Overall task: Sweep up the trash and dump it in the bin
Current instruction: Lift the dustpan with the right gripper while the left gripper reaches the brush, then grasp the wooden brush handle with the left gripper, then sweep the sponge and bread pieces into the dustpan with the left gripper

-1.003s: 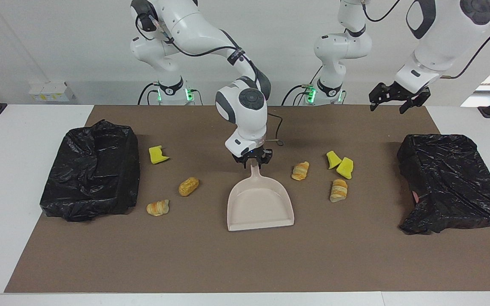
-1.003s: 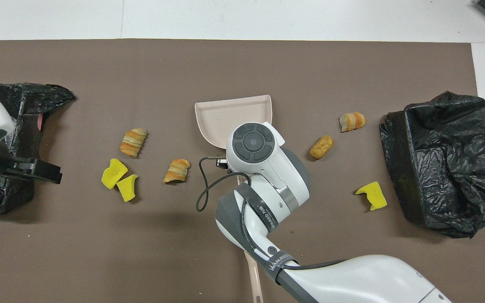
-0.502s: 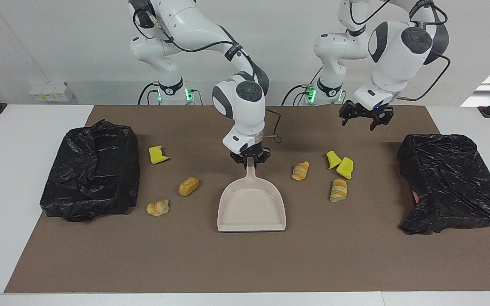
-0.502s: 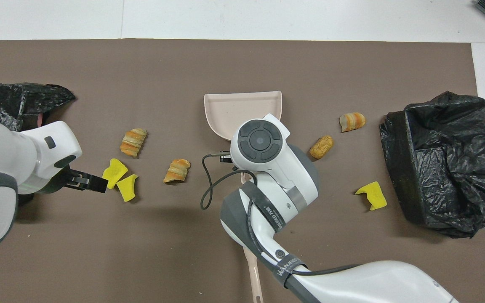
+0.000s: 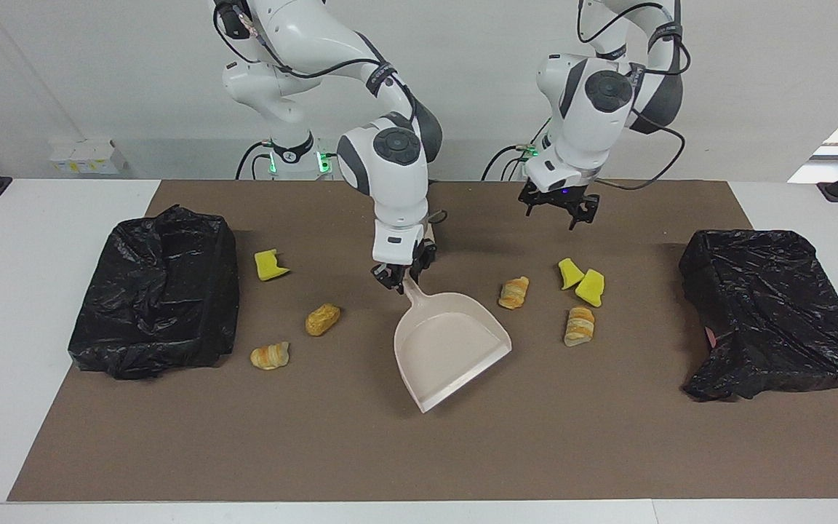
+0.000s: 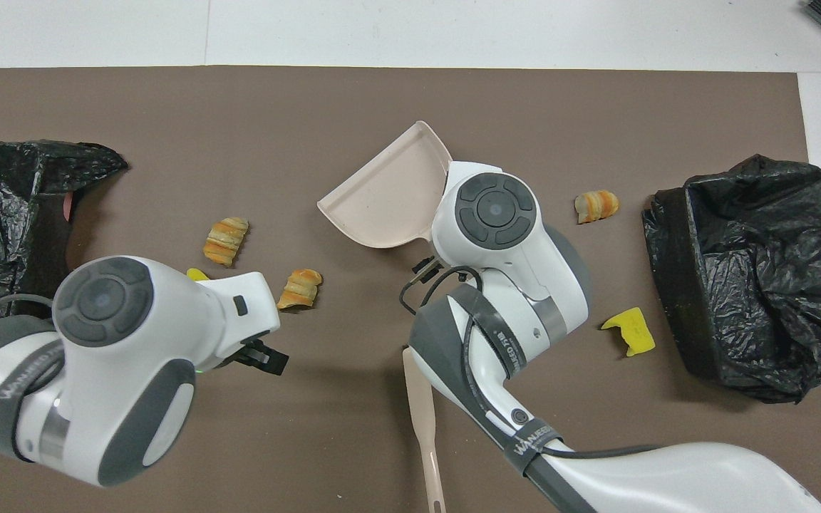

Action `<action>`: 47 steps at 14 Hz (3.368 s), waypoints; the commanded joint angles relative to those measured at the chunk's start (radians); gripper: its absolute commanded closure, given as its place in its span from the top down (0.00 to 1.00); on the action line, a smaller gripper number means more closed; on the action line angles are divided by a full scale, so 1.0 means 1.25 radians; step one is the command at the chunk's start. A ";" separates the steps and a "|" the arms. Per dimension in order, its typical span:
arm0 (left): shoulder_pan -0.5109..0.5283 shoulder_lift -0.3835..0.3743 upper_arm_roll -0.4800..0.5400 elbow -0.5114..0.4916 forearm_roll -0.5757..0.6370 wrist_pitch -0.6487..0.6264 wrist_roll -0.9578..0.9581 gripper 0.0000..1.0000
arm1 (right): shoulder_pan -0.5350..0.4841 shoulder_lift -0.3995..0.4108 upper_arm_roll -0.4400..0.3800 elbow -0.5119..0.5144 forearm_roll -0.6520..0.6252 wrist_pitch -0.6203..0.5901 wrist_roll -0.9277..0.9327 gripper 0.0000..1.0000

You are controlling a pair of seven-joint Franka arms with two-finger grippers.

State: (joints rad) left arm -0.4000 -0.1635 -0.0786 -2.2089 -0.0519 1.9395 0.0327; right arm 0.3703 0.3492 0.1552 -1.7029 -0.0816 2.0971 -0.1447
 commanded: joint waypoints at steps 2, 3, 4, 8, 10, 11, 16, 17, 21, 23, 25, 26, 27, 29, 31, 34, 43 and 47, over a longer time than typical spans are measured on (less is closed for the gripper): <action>-0.123 -0.032 0.013 -0.100 -0.025 0.110 -0.116 1.00 | -0.047 -0.003 0.007 -0.006 0.003 -0.021 -0.307 0.00; -0.158 -0.031 0.014 -0.112 -0.042 0.131 -0.149 1.00 | -0.057 -0.003 0.007 -0.006 0.003 -0.026 -0.366 0.00; -0.187 -0.028 0.013 -0.113 -0.071 0.144 -0.174 1.00 | -0.058 -0.002 0.007 -0.005 0.000 -0.038 -0.416 0.00; -0.319 0.003 0.014 -0.130 -0.098 0.231 -0.367 1.00 | -0.059 -0.003 0.006 -0.005 -0.012 -0.042 -0.588 0.00; -0.383 0.043 0.014 -0.123 -0.098 0.272 -0.456 1.00 | -0.058 -0.004 0.006 -0.007 -0.012 -0.042 -0.613 0.00; -0.418 0.058 0.014 -0.123 -0.098 0.293 -0.501 1.00 | -0.058 -0.004 0.006 -0.007 -0.012 -0.042 -0.613 0.00; -0.486 0.121 0.014 -0.115 -0.098 0.349 -0.587 0.91 | -0.058 -0.006 0.006 -0.008 -0.012 -0.042 -0.614 0.00; -0.486 0.125 0.014 -0.107 -0.098 0.343 -0.587 0.71 | -0.058 -0.006 0.006 -0.007 -0.012 -0.041 -0.614 0.00; -0.483 0.112 0.014 -0.101 -0.098 0.309 -0.636 0.24 | -0.059 -0.006 0.006 -0.007 -0.012 -0.042 -0.613 0.00; -0.478 0.105 0.015 -0.099 -0.098 0.293 -0.664 0.00 | -0.059 -0.006 0.006 -0.008 -0.012 -0.042 -0.614 0.00; -0.470 0.083 0.020 -0.099 -0.098 0.245 -0.664 0.00 | -0.058 -0.006 0.006 -0.008 -0.012 -0.042 -0.614 0.00; -0.469 0.070 0.022 -0.098 -0.098 0.215 -0.664 0.00 | -0.058 -0.006 0.006 -0.008 -0.012 -0.042 -0.614 0.00; -0.456 0.056 0.025 -0.098 -0.098 0.183 -0.664 0.00 | -0.059 -0.006 0.006 -0.008 -0.012 -0.043 -0.616 0.00; -0.423 0.025 0.025 -0.098 -0.098 0.109 -0.658 0.00 | -0.058 -0.006 0.007 -0.008 -0.012 -0.043 -0.616 0.00; -0.383 -0.002 0.025 -0.098 -0.098 0.044 -0.658 0.00 | -0.057 -0.007 0.007 -0.008 -0.012 -0.043 -0.614 0.00; -0.317 -0.051 0.026 -0.093 -0.098 -0.011 -0.664 0.00 | -0.059 -0.007 0.006 -0.012 -0.012 -0.043 -0.616 0.00; -0.056 -0.080 0.025 -0.097 -0.019 -0.042 -0.678 0.00 | -0.051 -0.034 0.007 -0.054 -0.012 -0.084 -0.716 0.00; 0.045 -0.080 0.024 -0.108 0.007 -0.034 -0.617 0.00 | -0.046 -0.056 0.006 -0.093 -0.013 -0.068 -0.716 0.00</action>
State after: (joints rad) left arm -0.3980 -0.2492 -0.0351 -2.3283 -0.0587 1.9042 -0.7765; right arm 0.3165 0.3275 0.1593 -1.7635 -0.0903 1.9962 -1.0140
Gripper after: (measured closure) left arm 0.744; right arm 0.670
